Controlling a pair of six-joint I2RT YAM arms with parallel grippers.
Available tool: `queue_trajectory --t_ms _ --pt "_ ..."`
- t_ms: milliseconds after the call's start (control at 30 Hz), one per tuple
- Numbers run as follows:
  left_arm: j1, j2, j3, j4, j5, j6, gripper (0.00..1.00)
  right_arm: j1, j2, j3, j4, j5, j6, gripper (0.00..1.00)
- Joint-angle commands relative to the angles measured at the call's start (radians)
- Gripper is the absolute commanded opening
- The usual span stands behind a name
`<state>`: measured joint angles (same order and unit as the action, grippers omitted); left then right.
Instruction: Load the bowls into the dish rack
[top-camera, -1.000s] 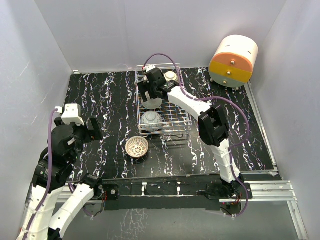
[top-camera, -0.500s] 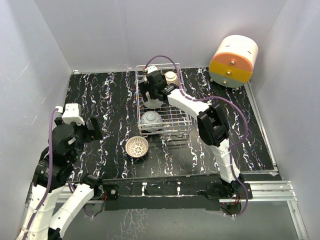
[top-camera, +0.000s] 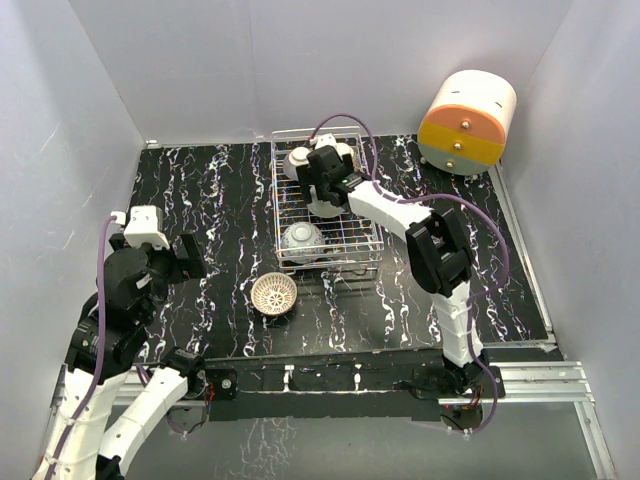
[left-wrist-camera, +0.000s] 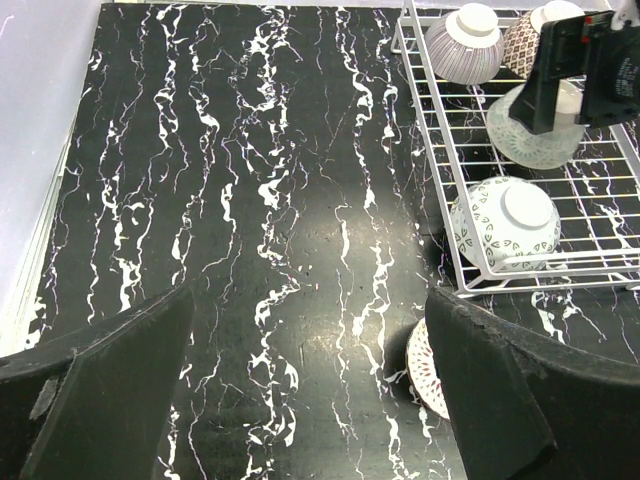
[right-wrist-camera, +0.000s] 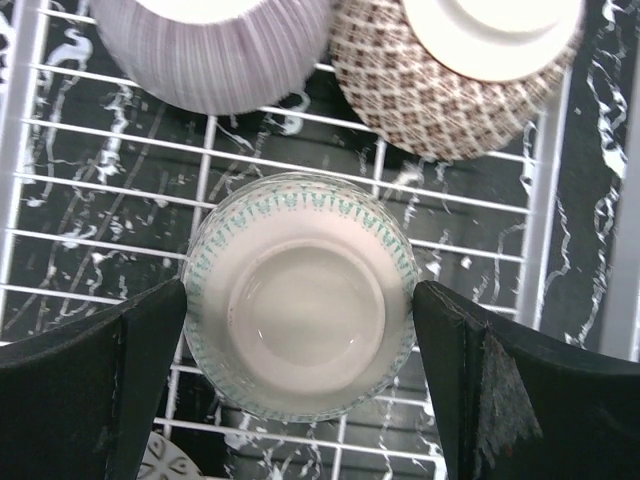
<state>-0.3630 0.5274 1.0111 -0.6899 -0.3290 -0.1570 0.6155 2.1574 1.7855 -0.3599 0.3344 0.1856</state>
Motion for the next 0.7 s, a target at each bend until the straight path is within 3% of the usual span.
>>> queue_trajectory --t_ms 0,433,667 --pt "-0.004 0.007 -0.011 0.017 0.003 0.002 0.97 -0.021 -0.102 -0.071 0.016 0.055 0.024 1.00" --pt "-0.005 0.001 -0.030 0.030 0.015 -0.011 0.97 -0.022 -0.277 -0.227 -0.055 -0.018 0.049 1.00" --pt "-0.004 0.005 -0.027 0.035 0.027 -0.012 0.97 -0.022 -0.376 -0.344 -0.009 -0.071 0.050 1.00"
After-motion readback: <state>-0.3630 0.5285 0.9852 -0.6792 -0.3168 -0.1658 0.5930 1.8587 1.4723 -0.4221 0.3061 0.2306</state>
